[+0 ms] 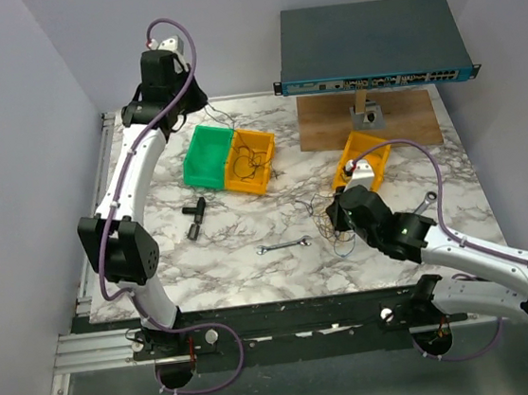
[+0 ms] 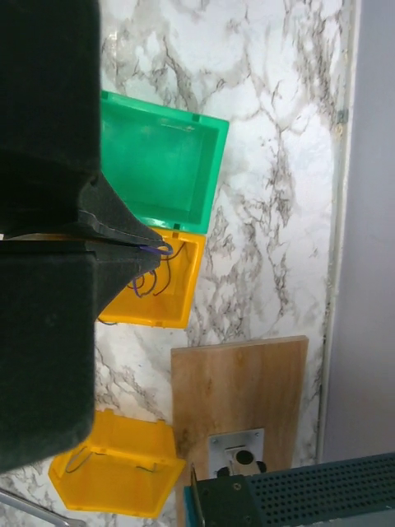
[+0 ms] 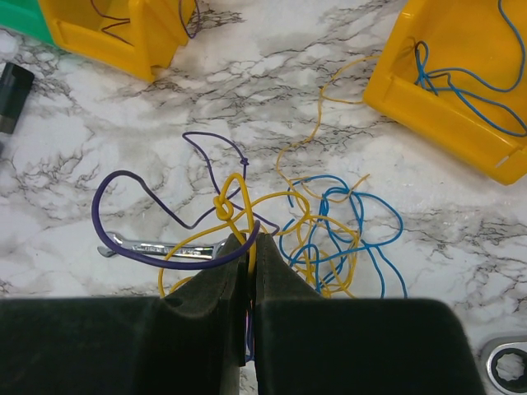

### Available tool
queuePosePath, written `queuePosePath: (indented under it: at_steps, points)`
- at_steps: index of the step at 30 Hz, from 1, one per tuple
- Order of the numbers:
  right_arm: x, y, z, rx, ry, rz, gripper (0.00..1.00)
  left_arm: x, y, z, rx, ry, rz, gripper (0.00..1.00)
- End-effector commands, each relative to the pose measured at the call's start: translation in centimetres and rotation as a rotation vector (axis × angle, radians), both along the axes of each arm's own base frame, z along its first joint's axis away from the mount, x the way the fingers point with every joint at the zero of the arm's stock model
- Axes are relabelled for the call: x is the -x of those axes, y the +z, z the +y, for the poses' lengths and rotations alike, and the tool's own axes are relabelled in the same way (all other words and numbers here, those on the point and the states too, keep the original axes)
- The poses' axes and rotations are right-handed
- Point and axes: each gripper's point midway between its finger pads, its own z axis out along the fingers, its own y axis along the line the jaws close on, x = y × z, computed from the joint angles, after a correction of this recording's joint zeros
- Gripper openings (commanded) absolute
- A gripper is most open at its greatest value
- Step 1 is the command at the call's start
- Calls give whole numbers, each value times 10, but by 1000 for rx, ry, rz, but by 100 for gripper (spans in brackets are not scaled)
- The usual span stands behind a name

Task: Untangle the cables

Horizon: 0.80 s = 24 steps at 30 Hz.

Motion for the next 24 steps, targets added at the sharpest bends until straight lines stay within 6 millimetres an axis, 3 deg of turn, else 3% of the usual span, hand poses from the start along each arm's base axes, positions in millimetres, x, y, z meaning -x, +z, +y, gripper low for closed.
queuePosePath:
  at_steps: [1, 5, 11, 16, 24]
  points:
    - [-4, 12, 8, -22, 18, -16, 1, 13, 81, 6, 87, -20, -178, 0]
    - [-3, 11, 12, -33, 27, -9, 1, 17, 96, 4, 103, -29, -192, 0]
    - [-1, 11, 12, -37, 31, -5, 1, 15, 101, 13, 170, -19, -182, 0]
    - [-2, 11, 11, -39, 27, -3, 1, 31, 128, -20, 346, -223, -196, 0]
    - [-1, 7, 14, -43, 31, 11, 1, 73, 171, -72, 477, -450, -221, 0]
